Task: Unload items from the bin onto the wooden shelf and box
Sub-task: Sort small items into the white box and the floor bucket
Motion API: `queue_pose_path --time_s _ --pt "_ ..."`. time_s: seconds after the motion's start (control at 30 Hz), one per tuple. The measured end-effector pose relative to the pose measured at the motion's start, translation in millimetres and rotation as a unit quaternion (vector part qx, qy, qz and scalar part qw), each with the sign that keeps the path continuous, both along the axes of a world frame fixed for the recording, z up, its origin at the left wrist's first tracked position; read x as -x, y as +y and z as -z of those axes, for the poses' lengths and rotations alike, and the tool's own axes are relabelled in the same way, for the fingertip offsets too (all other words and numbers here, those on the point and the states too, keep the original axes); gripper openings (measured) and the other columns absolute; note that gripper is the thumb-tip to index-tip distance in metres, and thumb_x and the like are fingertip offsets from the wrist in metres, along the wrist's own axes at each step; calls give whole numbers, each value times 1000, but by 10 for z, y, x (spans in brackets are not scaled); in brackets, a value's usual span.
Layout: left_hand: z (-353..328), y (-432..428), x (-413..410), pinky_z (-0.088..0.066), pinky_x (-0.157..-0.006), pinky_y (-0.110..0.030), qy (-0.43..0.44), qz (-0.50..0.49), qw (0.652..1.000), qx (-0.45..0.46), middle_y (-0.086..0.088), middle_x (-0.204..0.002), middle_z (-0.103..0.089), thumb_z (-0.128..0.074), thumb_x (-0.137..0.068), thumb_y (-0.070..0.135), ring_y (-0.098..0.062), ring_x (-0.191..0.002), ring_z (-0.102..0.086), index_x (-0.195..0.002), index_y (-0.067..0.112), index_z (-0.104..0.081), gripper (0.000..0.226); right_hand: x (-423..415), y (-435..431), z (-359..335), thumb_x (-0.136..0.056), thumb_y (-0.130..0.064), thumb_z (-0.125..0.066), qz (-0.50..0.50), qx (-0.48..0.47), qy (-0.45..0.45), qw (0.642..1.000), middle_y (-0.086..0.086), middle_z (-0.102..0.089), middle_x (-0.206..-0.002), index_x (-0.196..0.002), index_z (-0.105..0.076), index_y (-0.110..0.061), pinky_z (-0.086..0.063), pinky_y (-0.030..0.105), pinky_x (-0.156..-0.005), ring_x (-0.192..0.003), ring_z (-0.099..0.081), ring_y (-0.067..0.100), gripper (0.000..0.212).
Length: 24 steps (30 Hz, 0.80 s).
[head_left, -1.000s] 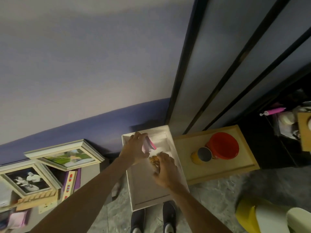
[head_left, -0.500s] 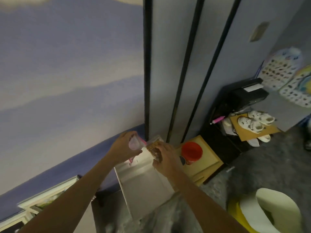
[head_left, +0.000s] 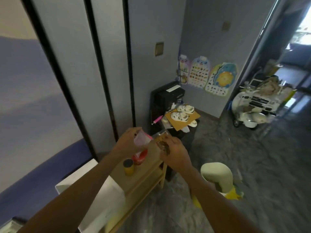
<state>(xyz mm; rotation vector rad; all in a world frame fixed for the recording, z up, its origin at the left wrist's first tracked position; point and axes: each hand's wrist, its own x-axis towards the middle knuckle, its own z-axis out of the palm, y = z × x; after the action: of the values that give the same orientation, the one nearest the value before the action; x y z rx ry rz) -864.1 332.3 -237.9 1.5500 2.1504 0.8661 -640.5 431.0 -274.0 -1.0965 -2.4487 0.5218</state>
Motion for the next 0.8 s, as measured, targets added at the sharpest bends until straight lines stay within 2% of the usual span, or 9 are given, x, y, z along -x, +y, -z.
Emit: queue_pose_path --time_s 0.07,0.17,0.27,0.4,0.53,0.63,0.73,0.8 --pt "-49 256 -493 -52 -109 -46 6 33 999 -1 5 -149 -50 -84 -76 65 -20 -134 -53 -153 34 -43 93 -557 152 -71 -88 -48 -68 24 -3 1 1000 -4 -58 -145 -143 -58 -26 -49 43 -109 -138 -46 21 61" --pt "-90 629 -1233 -58 -102 -47 -37 68 997 -3 7 -145 -51 -88 -73 57 -19 -130 -57 -153 39 -42 94 -1357 341 -125 -83 -37 -75 61 -7 -6 998 1 -58 -147 -144 -58 -20 -49 40 -107 -137 -47 23 65" --pt "-57 977 -1947 -55 -106 -51 -52 97 994 -8 7 -147 -53 -91 -74 48 -19 -133 -56 -151 36 -47 89 -2080 527 -50 -81 -38 -74 100 -7 -9 995 1 -61 -144 -141 -62 -19 -50 38 -103 -131 -54 26 64" --pt "49 1343 -2683 -55 -107 -48 -52 130 990 0 11 -145 -55 -91 -72 51 -15 -132 -57 -148 38 -48 88 -2845 769 46 -77 -45 -65 128 14 -15 991 -2 -62 -141 -137 -63 -21 -52 37 -98 -129 -55 25 64" --pt "169 1736 -3182 -59 -101 -45 -57 168 984 22 11 -138 -56 -92 -70 52 -14 -126 -61 -147 36 -51 89 -3363 977 181 -73 -45 -63 153 26 -26 988 1 -62 -141 -135 -64 -18 -53 37 -97 -130 -55 27 68" --pt "291 2050 -3462 -60 -100 -45 -55 197 978 40 10 -137 -56 -87 -64 62 -15 -124 -63 -147 36 -52 93 -3621 1226 368 -73 -42 -65 180 34 -28 983 1 -62 -143 -137 -64 -17 -51 38 -103 -134 -53 27 69" --pt "451 2437 -3654 -60 -99 -46 -41 223 973 48 9 -138 -55 -80 -61 75 -15 -123 -62 -146 35 -52 98 -3779 1557 562 -70 -48 -56 195 44 -30 979 2 -64 -139 -136 -65 -18 -52 40 -101 -131 -56 31 73" --pt "560 2765 -3742 -59 -99 -47 -38 233 970 52 8 -140 -55 -79 -64 76 -16 -124 -62 -146 35 -51 96 -3851 1829 716 -69 -50 -53 192 51 -40 979 2 -65 -138 -136 -65 -18 -52 41 -101 -129 -57 32 76"
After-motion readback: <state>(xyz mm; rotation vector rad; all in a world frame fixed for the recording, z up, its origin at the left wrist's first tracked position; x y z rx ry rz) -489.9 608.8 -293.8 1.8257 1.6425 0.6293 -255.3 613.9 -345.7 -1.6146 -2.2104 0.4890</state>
